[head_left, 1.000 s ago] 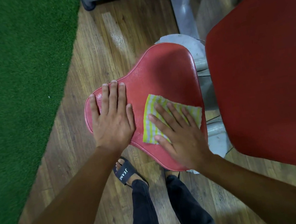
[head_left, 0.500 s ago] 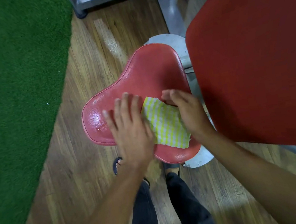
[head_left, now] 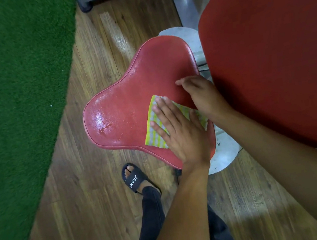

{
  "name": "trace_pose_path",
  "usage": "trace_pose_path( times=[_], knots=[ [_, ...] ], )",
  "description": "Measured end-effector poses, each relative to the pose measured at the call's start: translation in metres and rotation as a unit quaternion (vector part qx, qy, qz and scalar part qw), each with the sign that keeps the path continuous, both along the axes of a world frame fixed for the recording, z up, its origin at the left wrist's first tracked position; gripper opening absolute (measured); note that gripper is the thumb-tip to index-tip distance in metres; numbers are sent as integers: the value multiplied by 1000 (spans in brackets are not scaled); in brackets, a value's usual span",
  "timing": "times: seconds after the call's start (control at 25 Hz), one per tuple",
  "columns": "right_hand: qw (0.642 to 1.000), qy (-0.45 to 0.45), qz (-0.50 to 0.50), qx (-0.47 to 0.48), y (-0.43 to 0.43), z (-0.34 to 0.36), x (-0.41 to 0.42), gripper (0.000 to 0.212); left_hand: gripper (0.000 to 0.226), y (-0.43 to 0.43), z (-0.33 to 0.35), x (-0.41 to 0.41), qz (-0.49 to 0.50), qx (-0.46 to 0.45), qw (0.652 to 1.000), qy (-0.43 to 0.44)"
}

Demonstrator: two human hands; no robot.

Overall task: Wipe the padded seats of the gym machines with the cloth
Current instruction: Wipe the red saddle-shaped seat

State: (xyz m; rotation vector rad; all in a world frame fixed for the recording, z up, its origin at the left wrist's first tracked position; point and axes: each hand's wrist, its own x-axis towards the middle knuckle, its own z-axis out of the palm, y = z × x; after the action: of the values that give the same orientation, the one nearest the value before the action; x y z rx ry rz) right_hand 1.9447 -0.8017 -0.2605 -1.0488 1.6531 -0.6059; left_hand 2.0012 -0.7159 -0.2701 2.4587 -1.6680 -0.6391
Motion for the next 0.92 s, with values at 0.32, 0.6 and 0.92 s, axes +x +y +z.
trace_pose_path(
  times=[0.32,0.6,0.92],
  knots=[
    [980,121,61,-144,37,-24,9,33,68,23,-17,65,-208,-57,970,-109],
    [954,207,84,-202,68,-43,19,50,66,24,-4,106,-384,-65,905,-171],
    [928,290,106,-207,73,-48,25,51,60,30,-13,90,-227,-75,960,-143]
  ],
)
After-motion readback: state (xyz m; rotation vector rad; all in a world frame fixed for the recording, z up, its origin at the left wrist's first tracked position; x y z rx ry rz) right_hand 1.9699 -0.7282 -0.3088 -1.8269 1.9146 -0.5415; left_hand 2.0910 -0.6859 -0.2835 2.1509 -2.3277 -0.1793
